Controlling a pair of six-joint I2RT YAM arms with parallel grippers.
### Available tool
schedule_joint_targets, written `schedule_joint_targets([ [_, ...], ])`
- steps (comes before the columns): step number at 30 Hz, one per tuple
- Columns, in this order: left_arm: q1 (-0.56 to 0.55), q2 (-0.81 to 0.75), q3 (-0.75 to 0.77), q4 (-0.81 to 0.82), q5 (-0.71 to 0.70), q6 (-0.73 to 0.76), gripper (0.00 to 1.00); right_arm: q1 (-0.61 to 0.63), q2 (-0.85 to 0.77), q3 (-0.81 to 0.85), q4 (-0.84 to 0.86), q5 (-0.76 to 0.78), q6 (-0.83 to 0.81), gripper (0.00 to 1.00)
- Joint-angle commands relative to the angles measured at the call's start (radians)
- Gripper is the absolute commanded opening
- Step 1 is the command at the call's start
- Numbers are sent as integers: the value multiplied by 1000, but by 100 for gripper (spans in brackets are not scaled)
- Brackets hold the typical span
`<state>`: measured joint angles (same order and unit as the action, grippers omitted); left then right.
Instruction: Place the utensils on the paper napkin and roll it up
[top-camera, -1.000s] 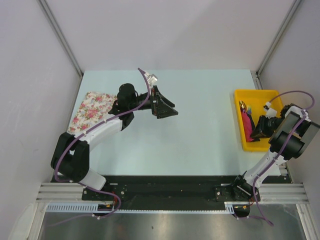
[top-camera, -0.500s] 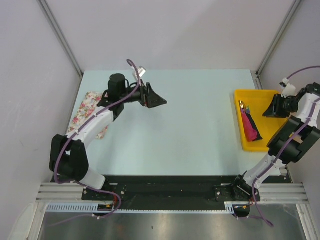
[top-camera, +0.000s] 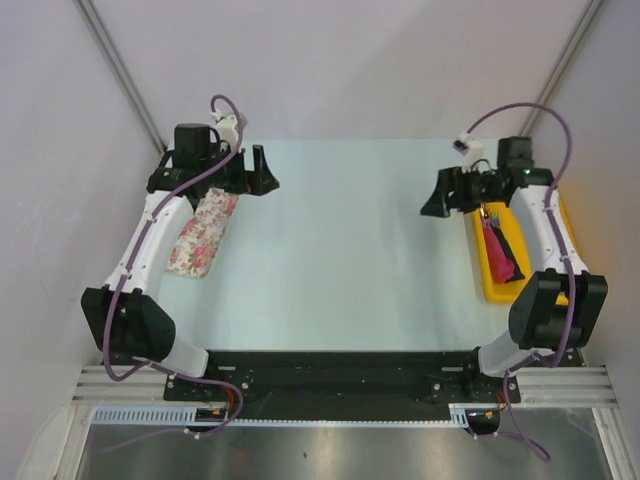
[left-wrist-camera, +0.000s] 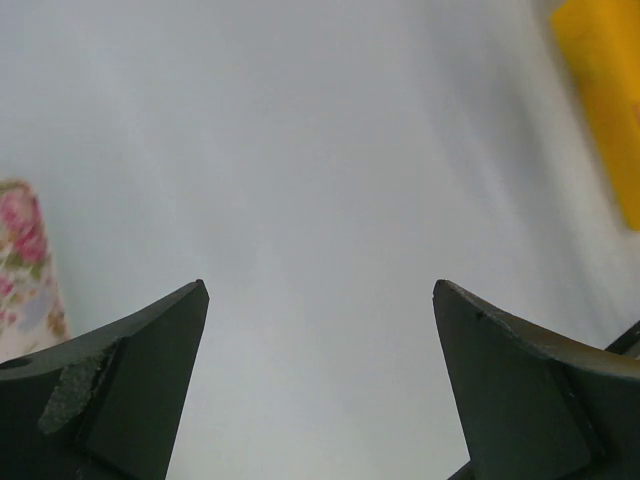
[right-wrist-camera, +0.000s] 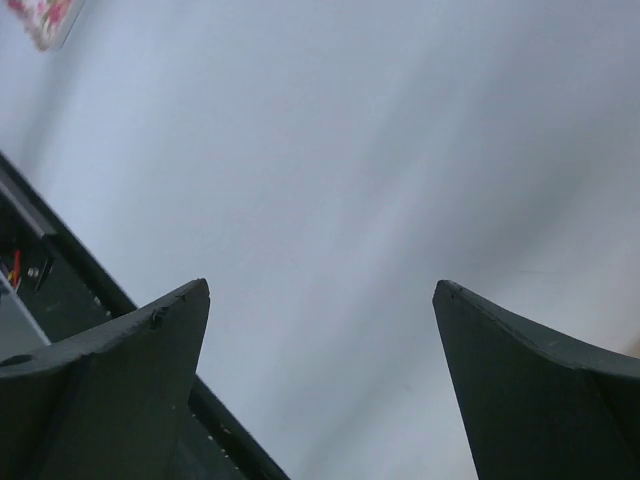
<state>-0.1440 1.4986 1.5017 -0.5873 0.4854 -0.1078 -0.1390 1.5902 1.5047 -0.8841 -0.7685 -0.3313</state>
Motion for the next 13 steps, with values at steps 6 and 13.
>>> schedule_joint_targets([
  [6,12,-219,-329,-114,-237,161,100,277,-291,-455,329,127,184,100],
  [13,14,-264,-351,-95,-246,122,100,239,-319,-408,362,150,221,100],
])
